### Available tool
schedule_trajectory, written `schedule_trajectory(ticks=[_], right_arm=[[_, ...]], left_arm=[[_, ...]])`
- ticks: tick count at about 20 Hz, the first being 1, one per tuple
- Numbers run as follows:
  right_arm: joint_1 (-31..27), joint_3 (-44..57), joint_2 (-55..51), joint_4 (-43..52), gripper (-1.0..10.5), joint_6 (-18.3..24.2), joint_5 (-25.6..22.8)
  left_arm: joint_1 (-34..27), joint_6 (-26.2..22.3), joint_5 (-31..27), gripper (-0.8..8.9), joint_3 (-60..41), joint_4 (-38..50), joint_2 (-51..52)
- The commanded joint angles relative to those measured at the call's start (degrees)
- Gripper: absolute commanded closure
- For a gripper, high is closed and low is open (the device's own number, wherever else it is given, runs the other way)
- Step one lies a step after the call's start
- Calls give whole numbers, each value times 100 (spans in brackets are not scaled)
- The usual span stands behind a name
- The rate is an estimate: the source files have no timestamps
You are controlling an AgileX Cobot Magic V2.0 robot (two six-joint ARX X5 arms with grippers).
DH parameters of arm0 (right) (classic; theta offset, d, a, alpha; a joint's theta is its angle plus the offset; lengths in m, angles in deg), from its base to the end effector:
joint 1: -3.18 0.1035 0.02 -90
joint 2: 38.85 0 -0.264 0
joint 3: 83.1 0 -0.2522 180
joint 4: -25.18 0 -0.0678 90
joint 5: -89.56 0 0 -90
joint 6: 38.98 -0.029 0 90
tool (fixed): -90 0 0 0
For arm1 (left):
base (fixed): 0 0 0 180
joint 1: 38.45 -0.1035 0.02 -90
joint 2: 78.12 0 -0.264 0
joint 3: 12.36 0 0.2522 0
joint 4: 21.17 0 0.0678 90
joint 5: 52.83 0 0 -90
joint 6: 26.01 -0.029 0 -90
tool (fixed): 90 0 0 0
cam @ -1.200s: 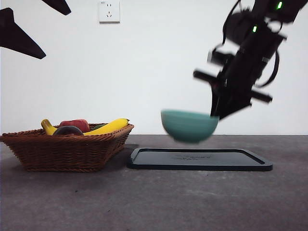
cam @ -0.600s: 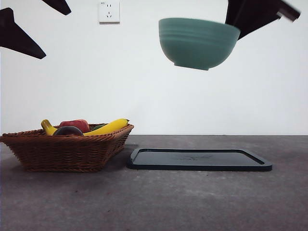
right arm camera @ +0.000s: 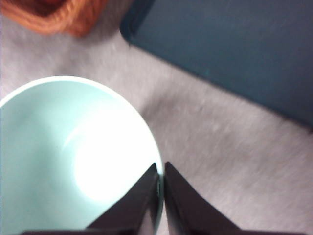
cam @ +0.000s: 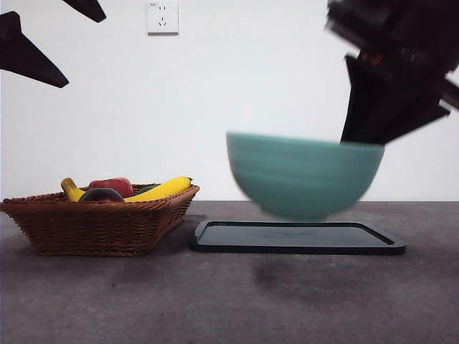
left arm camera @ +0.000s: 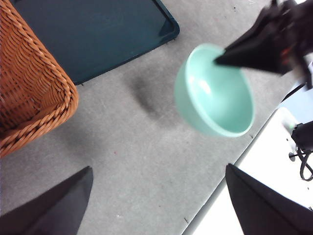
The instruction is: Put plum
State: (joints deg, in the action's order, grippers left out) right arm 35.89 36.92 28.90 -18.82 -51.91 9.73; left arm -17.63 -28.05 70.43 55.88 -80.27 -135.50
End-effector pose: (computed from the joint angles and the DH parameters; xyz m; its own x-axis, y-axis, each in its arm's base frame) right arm 0.1904 0.1283 0.2381 0.4171 0.4777 -0.7732 -0.4601 0.8446 0.2737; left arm 0.1688 -0.0812 0.3047 0.3256 -0.7106 -0.6237 0.6630 0.6419 -0.3851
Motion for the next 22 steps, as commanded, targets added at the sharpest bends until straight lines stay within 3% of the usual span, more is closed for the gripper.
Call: schedule_trajectory(ticks=[1,8,14,18,22], right_arm=[[103,15,341,234,937,-125,-70],[326,15,1239,437,937,-120,-332],[431,15,1329,428,936,-127,-476],[468,-2,1259,420,766,-210,-492],[466,-52,817,396,751,-205,-588]], left_arm=[[26,-50,42,377,131,31,-24],[26,-50,42,377,131,28,-24],[26,-52,42,377,131,31,-24],[26,-50,42,377,131,28,-22],[26,-52,42,377,131,31,-22]])
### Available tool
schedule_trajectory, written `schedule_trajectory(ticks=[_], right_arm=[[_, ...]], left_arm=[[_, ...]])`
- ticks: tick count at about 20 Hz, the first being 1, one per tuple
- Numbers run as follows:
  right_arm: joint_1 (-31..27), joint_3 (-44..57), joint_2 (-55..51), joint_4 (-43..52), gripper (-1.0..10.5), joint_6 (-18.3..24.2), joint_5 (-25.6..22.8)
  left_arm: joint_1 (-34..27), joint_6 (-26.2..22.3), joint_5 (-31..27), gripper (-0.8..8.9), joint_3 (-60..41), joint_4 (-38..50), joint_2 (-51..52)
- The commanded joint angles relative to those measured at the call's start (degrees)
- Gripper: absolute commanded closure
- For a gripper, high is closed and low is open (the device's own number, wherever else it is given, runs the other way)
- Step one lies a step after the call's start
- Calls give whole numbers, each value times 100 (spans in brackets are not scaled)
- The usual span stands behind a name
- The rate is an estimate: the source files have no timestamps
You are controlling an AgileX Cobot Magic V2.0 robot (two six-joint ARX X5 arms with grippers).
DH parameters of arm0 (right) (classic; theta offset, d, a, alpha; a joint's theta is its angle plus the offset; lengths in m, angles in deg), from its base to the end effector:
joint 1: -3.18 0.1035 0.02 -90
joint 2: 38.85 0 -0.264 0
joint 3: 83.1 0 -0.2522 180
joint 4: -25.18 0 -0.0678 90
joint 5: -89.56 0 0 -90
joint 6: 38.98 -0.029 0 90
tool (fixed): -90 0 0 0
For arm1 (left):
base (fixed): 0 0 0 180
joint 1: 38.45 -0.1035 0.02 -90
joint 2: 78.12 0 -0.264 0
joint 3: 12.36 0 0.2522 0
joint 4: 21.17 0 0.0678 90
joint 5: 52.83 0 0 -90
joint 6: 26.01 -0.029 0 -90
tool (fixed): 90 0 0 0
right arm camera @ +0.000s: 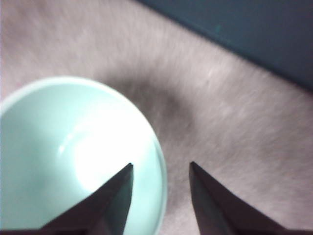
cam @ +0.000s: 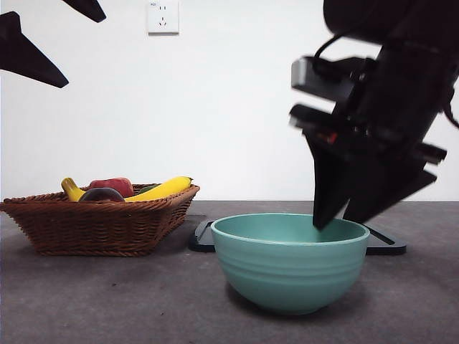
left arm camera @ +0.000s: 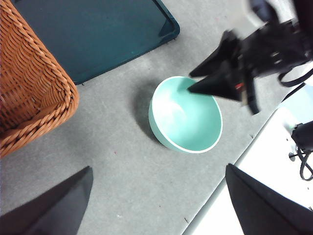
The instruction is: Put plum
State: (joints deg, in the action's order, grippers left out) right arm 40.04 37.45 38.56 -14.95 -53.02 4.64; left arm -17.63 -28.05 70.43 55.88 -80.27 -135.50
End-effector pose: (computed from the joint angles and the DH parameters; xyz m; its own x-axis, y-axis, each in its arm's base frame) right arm 0.2013 0.1541 0.2013 0.3681 0.3867 -0.8455 -0.4512 0.8694 0.2012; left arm 0.1688 -0.0812 0.3047 0.3256 -0.7106 -0.6237 0.6630 0.6419 -0.3851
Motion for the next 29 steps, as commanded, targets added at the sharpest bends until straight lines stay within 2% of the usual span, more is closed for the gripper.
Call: schedule_trajectory(ticks=[1,6,13,15,18,29], right_arm=[[39,-109,-343,-31,751,-94,-85],[42,-229,-1484,-435,750,-7,-4],[42,-284,-2907,-1207,750,-15,979],[42,-284,-3150,-1532,750,-11,1115],[42,-284,-3370,-1882,750,-11,1143],[42,-284,-3368,-1891,751,-9,1143]], left_arm=[[26,-52,42,377,131,31,-22],[26,-50,42,377,131,9,-24],[26,-4,42,377,131,-31,-22],[26,-2,42,377,131,-46,-22],[26,-2,42,377,131,-63,-22],[26,-7,42,382,131,-144,-22]])
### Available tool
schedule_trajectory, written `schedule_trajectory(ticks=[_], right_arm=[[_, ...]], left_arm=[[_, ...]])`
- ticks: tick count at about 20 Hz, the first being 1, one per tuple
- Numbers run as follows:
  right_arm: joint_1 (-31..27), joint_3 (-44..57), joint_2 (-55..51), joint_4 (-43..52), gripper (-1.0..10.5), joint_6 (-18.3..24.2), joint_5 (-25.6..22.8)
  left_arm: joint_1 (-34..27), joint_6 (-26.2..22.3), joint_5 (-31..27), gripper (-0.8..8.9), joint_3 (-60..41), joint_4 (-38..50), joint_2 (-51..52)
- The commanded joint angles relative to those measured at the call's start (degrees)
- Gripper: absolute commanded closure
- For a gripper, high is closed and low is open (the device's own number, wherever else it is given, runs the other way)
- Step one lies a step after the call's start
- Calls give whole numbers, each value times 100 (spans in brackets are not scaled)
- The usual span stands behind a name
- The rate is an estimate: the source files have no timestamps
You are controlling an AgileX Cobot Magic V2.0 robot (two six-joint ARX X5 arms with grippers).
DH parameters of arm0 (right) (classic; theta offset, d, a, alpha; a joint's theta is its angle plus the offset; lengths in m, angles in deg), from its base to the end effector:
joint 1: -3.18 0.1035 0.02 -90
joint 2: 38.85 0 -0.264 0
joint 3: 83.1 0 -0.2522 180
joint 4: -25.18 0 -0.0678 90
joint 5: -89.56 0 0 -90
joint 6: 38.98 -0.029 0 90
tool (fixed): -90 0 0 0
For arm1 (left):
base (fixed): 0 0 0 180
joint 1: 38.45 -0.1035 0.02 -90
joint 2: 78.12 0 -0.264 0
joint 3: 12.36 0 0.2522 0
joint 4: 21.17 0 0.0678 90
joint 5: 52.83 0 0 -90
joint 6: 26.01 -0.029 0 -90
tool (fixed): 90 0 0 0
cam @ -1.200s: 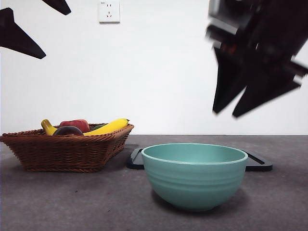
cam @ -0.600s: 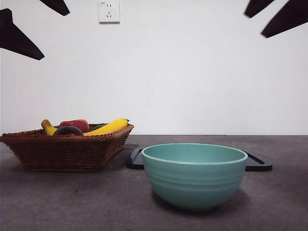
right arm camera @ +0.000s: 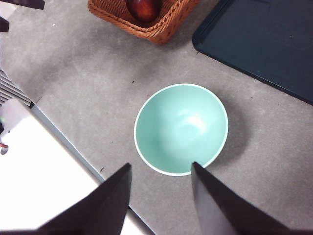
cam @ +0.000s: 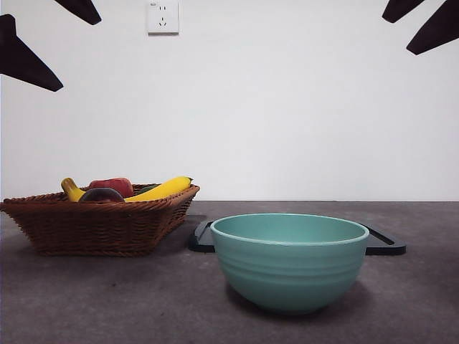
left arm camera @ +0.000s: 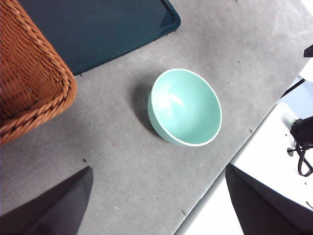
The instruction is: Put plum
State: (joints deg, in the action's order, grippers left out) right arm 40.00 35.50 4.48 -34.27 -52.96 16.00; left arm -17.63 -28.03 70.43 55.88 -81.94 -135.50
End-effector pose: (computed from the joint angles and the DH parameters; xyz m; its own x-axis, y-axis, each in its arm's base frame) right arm 0.1067 0.0902 0.2997 0.4065 0.6579 -0.6340 -0.5949 0.7173 0.3628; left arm 0.1669 -0.0805 0.3030 0.3084 -0.7040 -0.6397 0.6522 0.6461 -0.3966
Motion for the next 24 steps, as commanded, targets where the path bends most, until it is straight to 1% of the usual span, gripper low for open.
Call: schedule_trajectory(ticks=[1,2,3,4,5,23,24], right_arm=[[46,-90,37,39,751,-15,4],[46,-90,37,39,769,-15,7],[46,-90,39,37,869,-15,4],[46,-90,37,39,946,-13,4],[46,-90,37,37,942,-13,4],[46,-90,37,63,941,-17,4],[46,-90,37,63,941,-17,4]], left_arm=[[26,-9,42,398,131,24,-22],[26,-9,42,472,131,22,-22],[26,-9,42,609,131,24,-22],[26,-9,42,729,131,24,-22],[26,-9,42,806,131,24,-22],[26,-13,42,803,131,26,-22],[26,-153,17,804,131,39,-13]])
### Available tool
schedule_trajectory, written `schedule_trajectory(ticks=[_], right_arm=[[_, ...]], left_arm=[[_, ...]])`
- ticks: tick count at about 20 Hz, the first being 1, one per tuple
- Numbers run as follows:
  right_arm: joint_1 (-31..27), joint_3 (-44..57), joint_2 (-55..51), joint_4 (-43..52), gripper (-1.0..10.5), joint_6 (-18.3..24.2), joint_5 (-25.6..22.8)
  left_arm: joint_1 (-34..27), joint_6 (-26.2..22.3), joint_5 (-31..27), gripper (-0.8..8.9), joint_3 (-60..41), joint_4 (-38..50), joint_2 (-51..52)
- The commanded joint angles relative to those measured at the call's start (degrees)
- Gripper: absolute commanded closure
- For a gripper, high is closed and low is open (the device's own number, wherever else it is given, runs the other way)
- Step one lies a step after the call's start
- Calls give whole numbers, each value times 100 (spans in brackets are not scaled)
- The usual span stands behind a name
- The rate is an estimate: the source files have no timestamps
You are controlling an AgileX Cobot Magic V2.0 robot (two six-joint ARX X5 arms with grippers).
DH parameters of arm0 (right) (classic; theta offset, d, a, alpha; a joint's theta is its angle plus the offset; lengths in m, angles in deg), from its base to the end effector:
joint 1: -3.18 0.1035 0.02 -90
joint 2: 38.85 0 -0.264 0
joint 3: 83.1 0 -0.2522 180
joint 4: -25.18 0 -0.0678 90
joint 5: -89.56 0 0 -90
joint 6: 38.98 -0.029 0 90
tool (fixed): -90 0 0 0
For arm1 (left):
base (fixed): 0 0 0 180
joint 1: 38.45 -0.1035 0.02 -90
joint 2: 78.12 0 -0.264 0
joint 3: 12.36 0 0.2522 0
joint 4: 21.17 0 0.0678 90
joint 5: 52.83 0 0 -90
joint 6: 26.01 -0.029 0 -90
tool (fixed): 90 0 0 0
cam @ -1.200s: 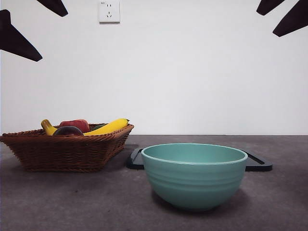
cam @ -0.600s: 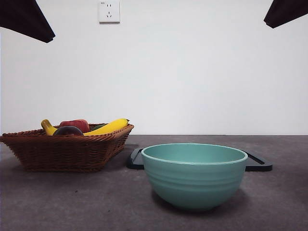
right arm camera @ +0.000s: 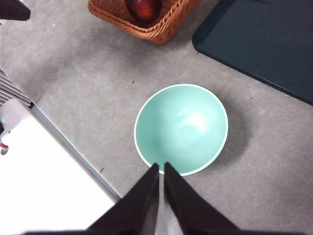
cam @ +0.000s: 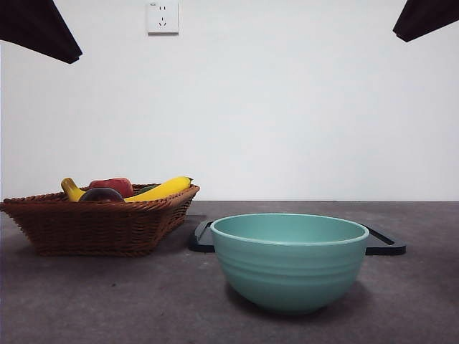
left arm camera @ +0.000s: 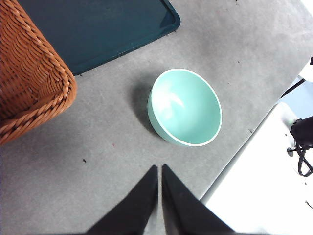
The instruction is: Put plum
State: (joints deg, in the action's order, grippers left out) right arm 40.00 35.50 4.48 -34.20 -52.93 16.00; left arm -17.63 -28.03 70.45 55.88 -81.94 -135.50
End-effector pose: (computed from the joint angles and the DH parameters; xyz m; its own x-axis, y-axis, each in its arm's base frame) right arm 0.1068 0.0902 0.2998 0.4071 0.6583 -0.6331 -0.5956 0.7169 0.3624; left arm 0.1669 -0.0805 0.3030 0.3082 -0.7043 -0.6396 0.6523 0.6458 -0.3968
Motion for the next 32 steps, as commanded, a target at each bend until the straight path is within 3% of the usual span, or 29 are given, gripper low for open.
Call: schedule_trajectory(ticks=[1,7,10,13,15,22,32], right_arm=[[46,-90,37,57,941,-20,4],[46,-90,37,57,941,-20,4],[46,-90,37,57,942,-20,4],[46,-90,37,57,941,-20,4],[46,-90,37,57,942,-20,4],[46,-90,37,59,942,-20,4],[46,-90,37,57,941,-20,4]], left_arm=[[-22,-304,-101,804,131,129,52],[-1019,-310,-1106,804,-203,3058,1093],[-1655,-339,-1602,804,-1043,4393,2006],[-2050,-398,-2481,804,-2170,5012,3010],[-2177,-483,-2789,804,-2865,4996,3598],[-2306,-479,-2933,804,-4638,4828,4918],[-2312,-549,-3206,804,-5149,3381,5727]])
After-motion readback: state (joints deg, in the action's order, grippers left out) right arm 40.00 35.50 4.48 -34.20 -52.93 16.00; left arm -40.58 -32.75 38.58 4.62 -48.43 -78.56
